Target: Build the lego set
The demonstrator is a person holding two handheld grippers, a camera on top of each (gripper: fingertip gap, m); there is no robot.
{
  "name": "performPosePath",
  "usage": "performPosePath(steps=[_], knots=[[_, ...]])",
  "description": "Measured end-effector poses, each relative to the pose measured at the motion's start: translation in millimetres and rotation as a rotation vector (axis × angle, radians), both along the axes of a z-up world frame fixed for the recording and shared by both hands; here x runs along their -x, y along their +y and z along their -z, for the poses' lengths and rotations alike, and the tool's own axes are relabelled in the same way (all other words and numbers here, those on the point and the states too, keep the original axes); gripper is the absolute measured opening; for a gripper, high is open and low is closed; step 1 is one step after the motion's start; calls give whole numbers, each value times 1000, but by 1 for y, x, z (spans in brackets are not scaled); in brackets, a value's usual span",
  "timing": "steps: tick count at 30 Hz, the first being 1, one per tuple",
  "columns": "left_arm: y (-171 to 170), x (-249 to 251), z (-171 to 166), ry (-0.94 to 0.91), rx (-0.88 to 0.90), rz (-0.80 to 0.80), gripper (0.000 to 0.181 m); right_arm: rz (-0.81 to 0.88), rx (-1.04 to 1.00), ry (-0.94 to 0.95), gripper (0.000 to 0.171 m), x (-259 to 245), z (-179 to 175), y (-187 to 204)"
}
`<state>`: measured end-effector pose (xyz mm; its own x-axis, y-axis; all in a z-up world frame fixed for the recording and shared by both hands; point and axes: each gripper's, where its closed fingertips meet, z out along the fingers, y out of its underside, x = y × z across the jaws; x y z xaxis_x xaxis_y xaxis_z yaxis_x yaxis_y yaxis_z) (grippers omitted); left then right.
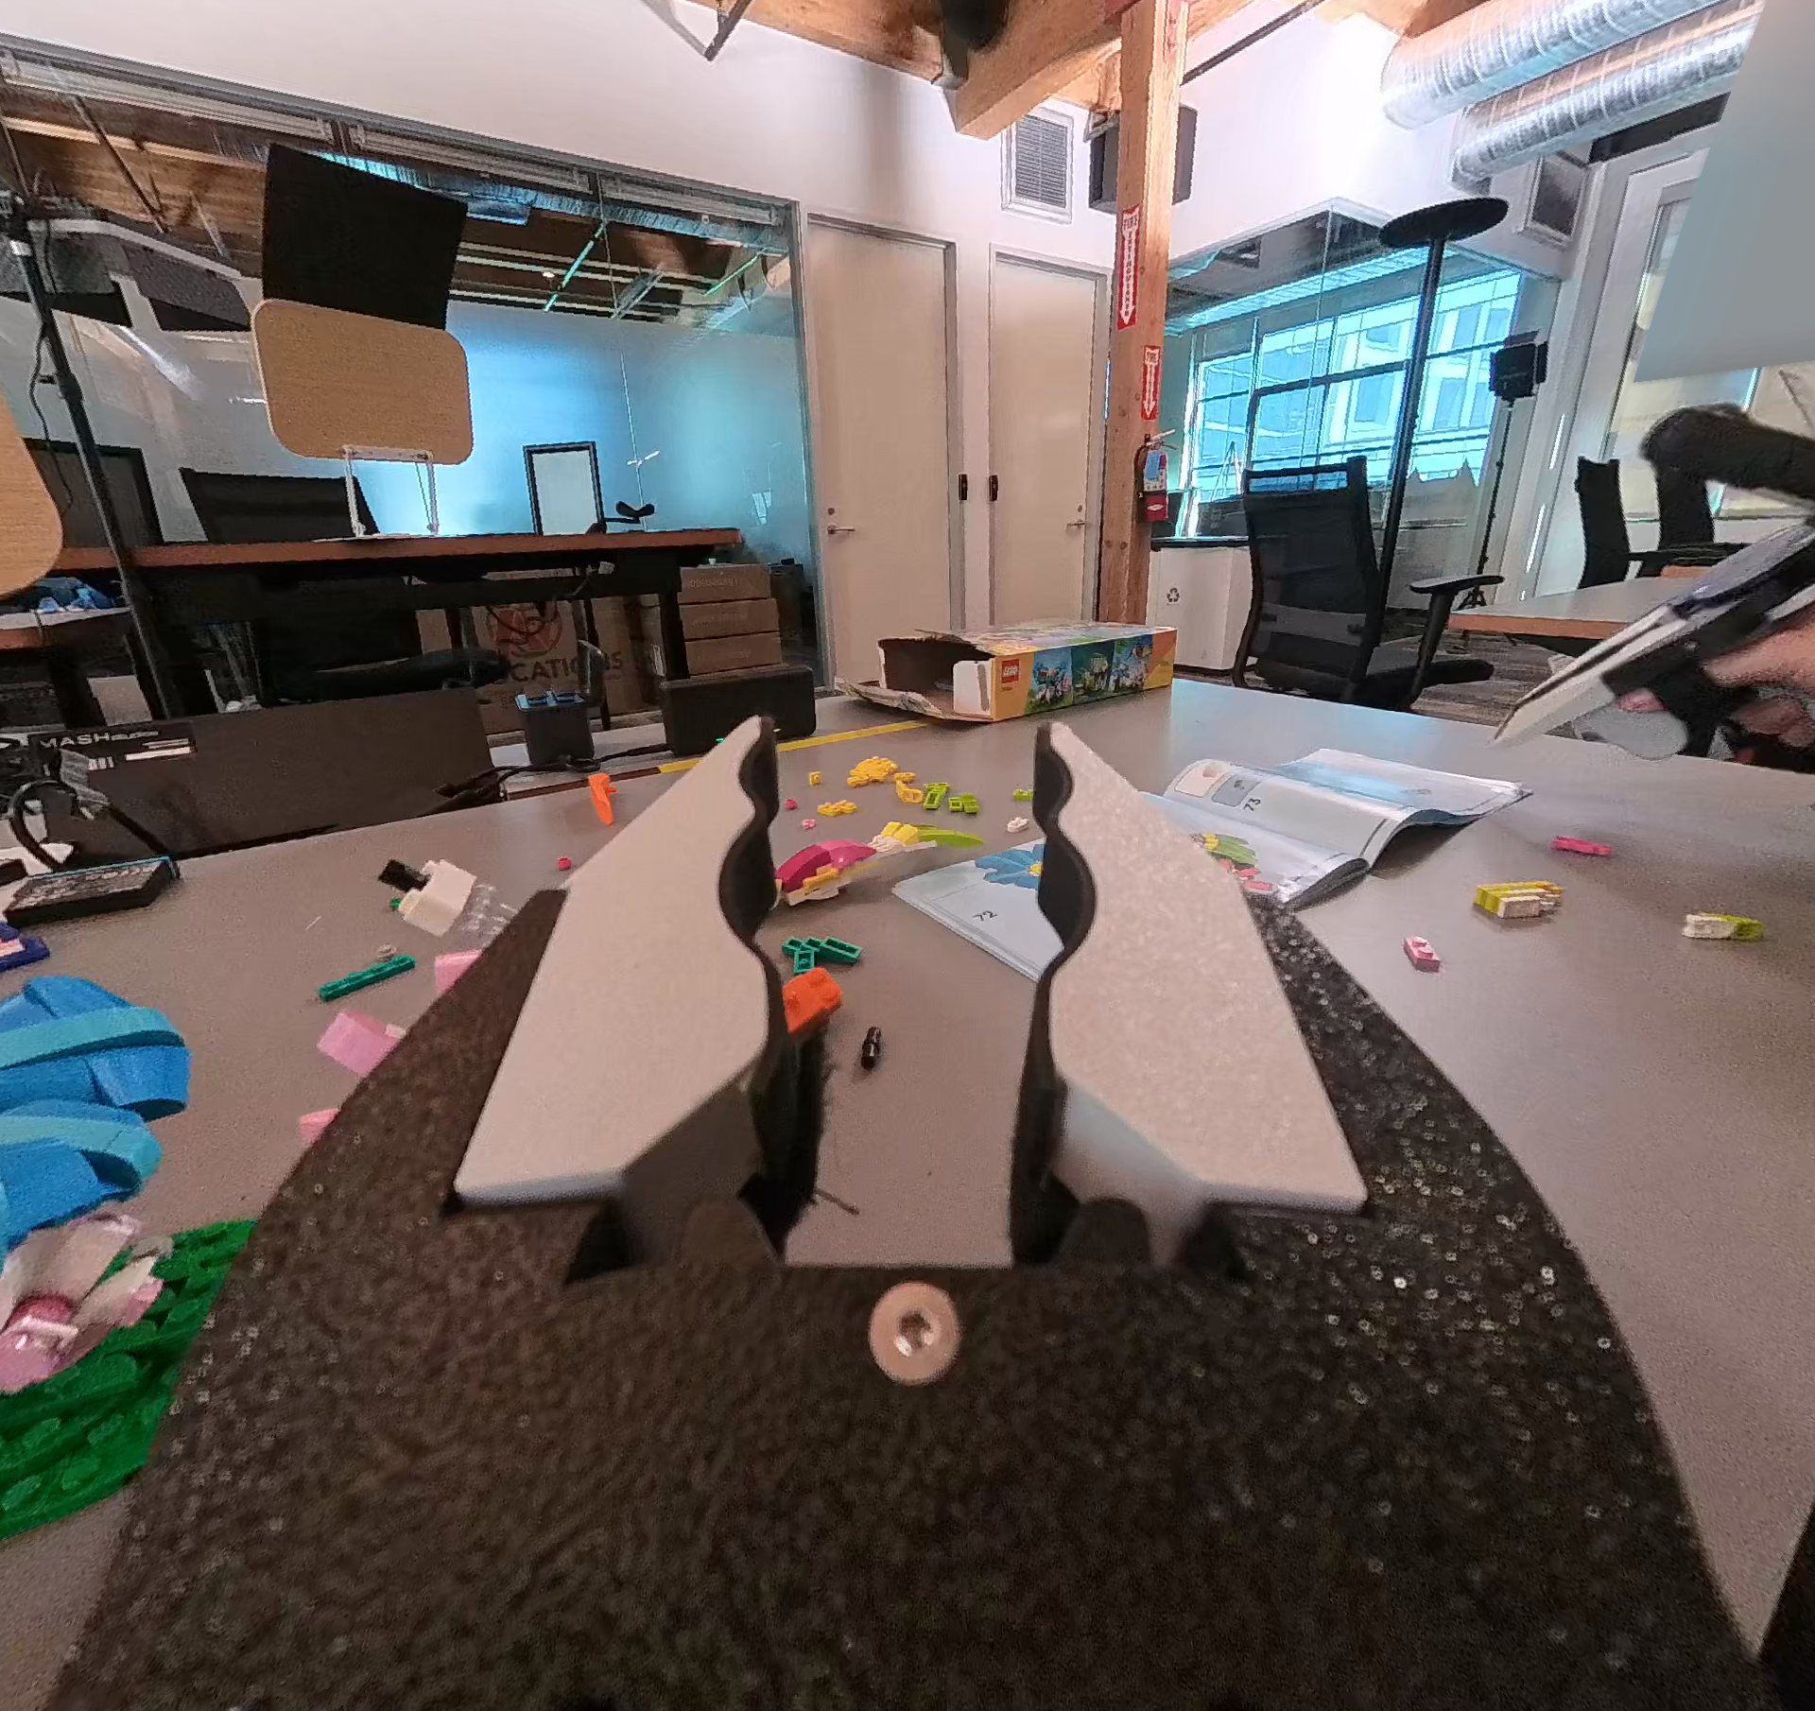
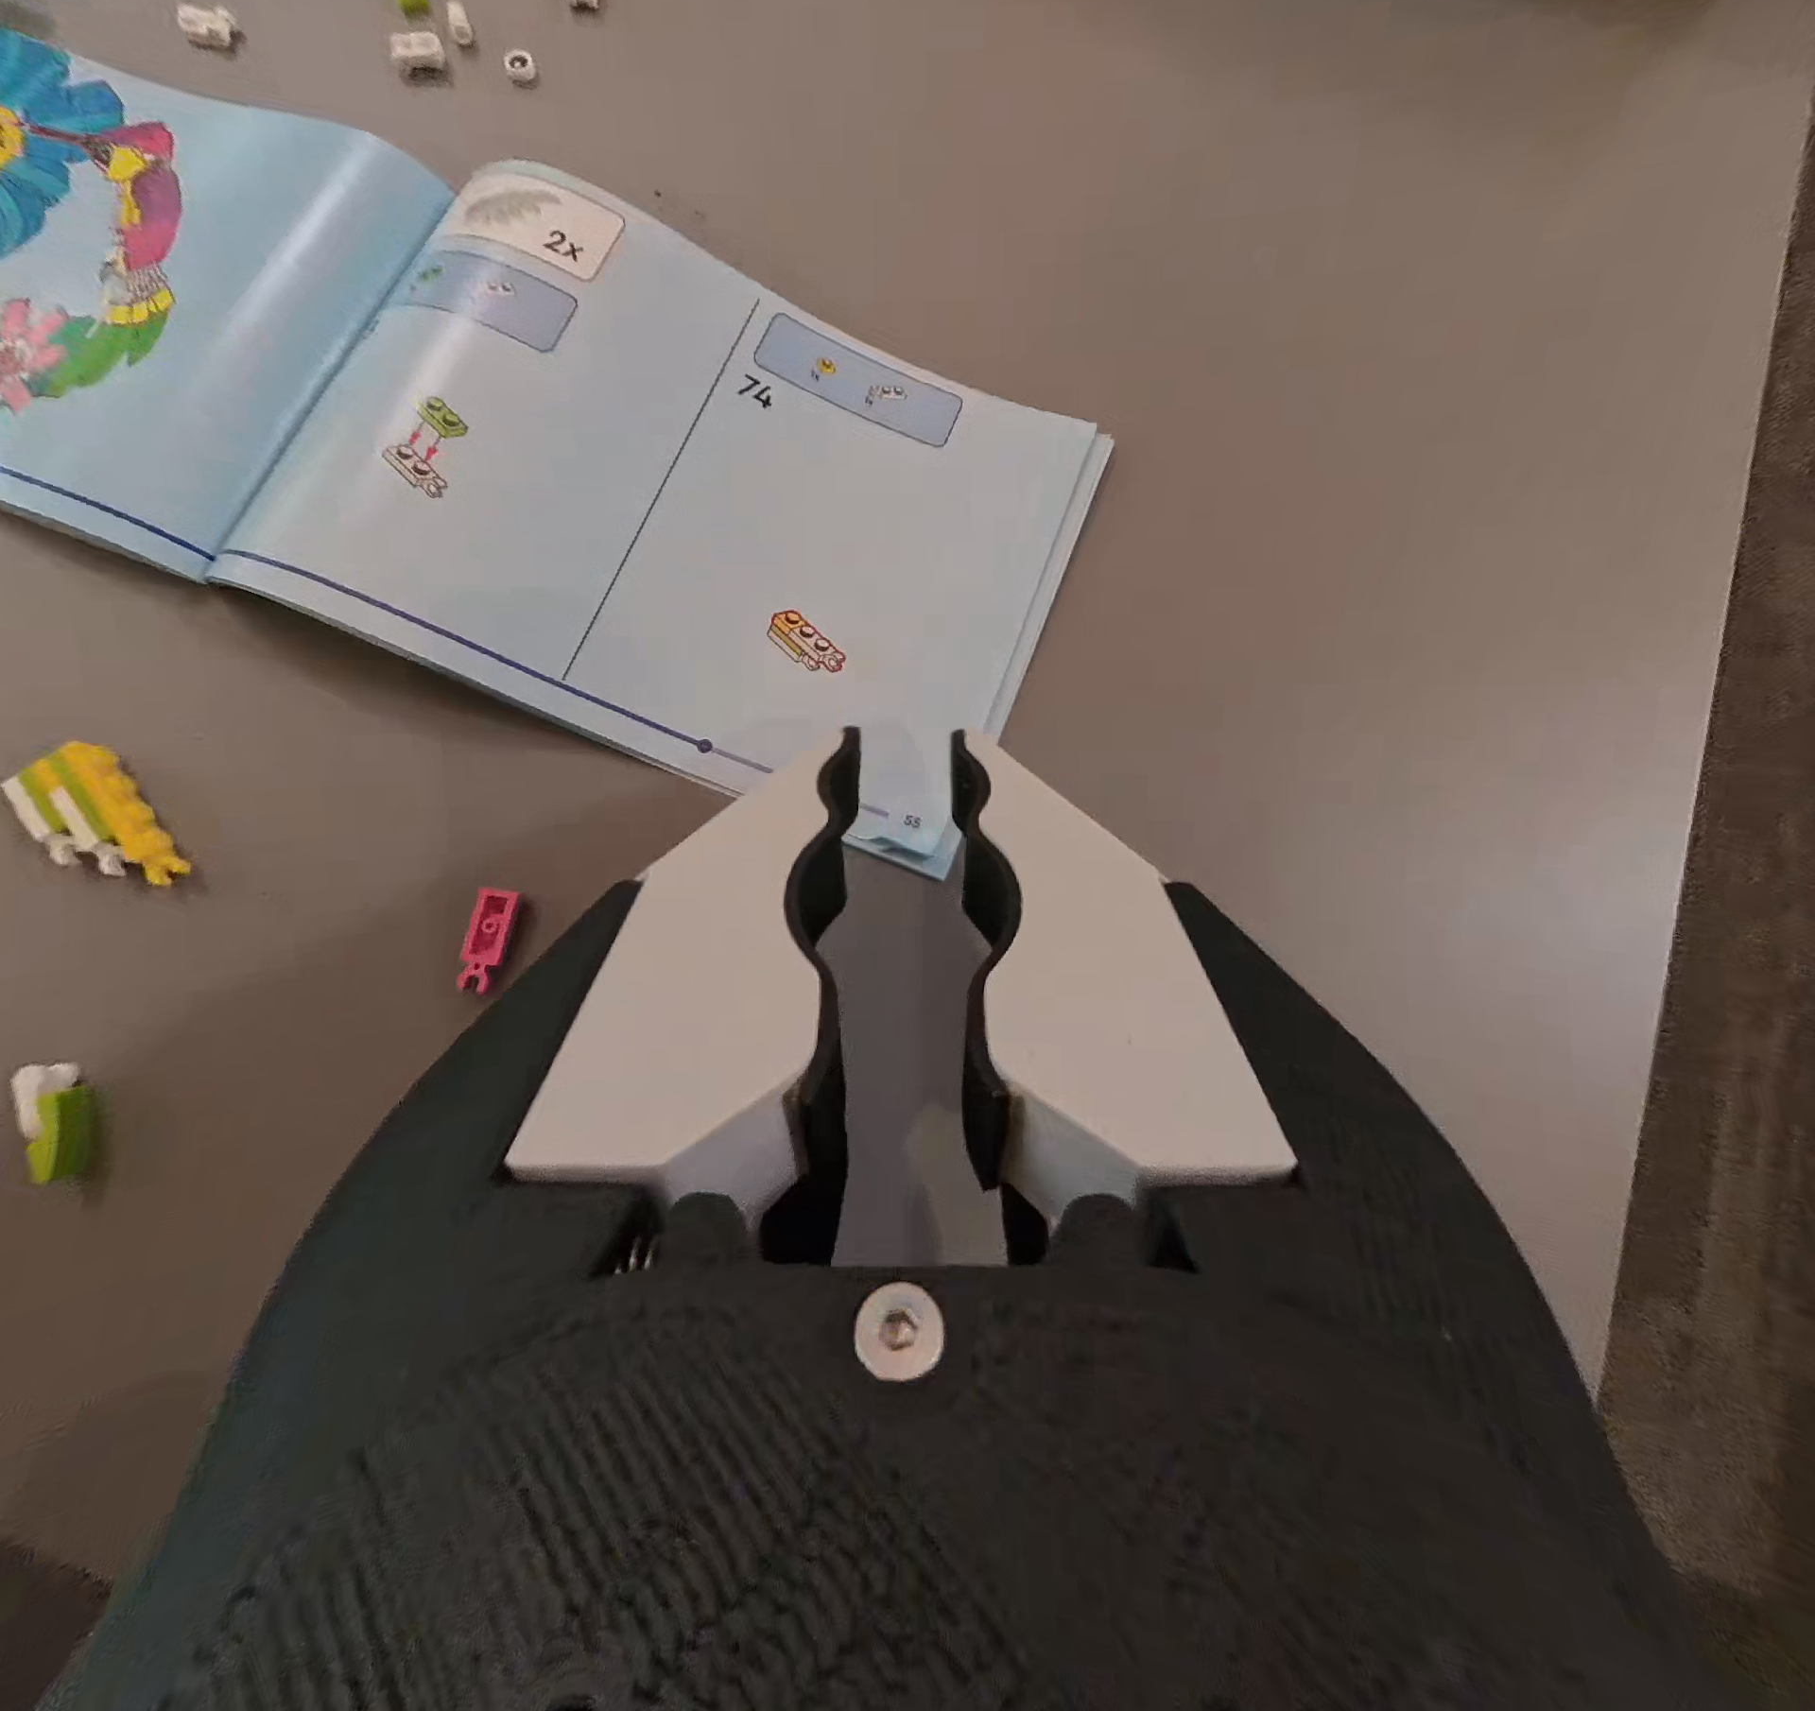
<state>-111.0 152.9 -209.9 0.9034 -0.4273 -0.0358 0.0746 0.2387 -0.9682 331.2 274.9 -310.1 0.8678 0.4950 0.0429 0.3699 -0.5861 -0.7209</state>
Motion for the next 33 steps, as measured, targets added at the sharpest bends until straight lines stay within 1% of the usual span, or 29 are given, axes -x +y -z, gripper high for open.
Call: performPosePath(steps=[2, 4, 5, 7, 9, 10, 14, 20, 25, 30, 33], knots=[[0, 0, 0, -1, -3, 1, 50, 5, 9, -1, 16, -7, -2, -3], [-1, 0, -1, -1, -4, 3, 50, 23, 73, 58, 15, -11, 0, -9], [-1, 0, -1, -2, -5, 5, 50, 43, 106, 132, 15, -11, 0, -12], [-1, 0, -1, -3, -5, 6, 50, 122, 178, 341, 13, -9, -2, -12], [-1, 0, -1, -4, -6, 7, 50, 149, 259, 529, 14, -4, -2, -15], [-1, 0, -1, -4, -6, 8, 50, 156, 291, 572, 16, -5, 1, -17], [-2, -1, -1, -1, -7, 9, 50, 172, 340, 648, 16, -7, 10, -17], [-2, -1, -1, 2, -8, 10, 50, 176, 367, 656, 16, -2, 19, -17], [-3, -2, -1, 3, -8, 12, 50, 184, 357, 623, 15, -3, 20, -16], [-3, -2, 0, 5, -9, 14, 49, 187, 290, 571, 13, -8, 12, -11], [-3, -2, 0, 7, -9, 15, 49, 106, 178, 478, 14, -1, 3, -5]])
